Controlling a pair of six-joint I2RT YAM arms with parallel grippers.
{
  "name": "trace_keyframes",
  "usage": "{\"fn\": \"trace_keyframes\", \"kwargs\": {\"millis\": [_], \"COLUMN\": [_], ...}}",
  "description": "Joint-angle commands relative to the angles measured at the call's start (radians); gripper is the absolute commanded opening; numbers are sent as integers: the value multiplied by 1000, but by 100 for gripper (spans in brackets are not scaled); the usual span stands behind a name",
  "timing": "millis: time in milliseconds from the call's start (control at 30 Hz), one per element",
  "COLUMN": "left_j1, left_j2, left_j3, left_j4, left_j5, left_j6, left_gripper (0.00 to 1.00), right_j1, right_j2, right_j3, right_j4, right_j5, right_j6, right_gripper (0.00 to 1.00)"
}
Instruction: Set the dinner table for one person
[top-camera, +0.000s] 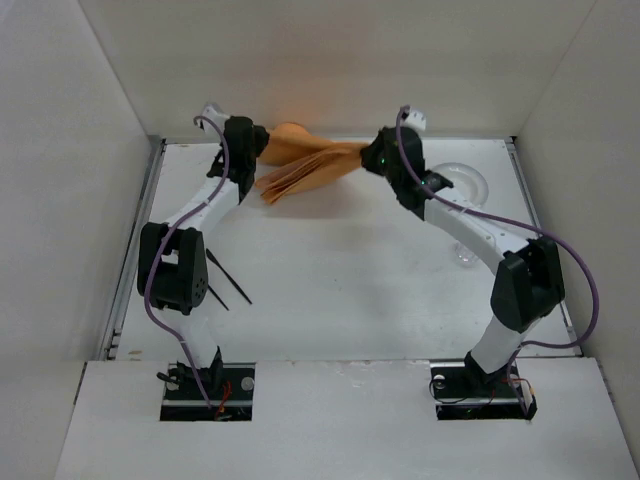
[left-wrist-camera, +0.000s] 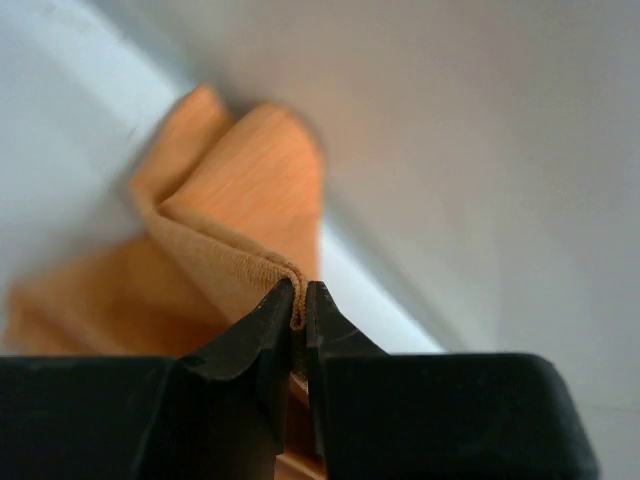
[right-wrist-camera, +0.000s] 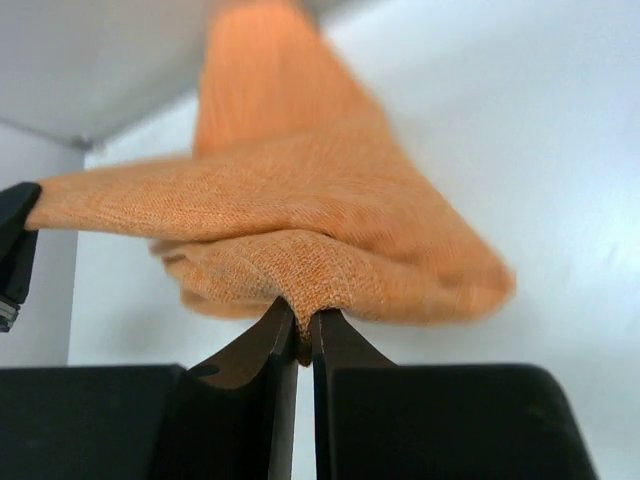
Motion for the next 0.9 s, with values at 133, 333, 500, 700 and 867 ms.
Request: {"fn": "trace_keyframes", "kwargs": {"millis": [133,333,500,700,867], "left_j1": [111,184,207,297,296], "left_j2": [-141,-445,-554,-616,-796], "left_j3": [366,-79,-522,-870,-954], "left_j4": [-72,114,227,272,219], "left_j5": [128,89,53,124,162], "left_j6": [-36,-65,-120,-206,-220], "left_gripper": [0,1,2,2,2], "right_j1": [-2,162,297,641,712], "right_j2": [-136,-344,-420,-582,-759], "right_j3": [505,9,-413,-718,-705], "right_j4": [-8,285,294,105,-108], "right_j5": [182,237,395,573,449], "right_j6": [-676,-1016,-985,-740,-507], "right_gripper": [1,4,4,7,8]}}
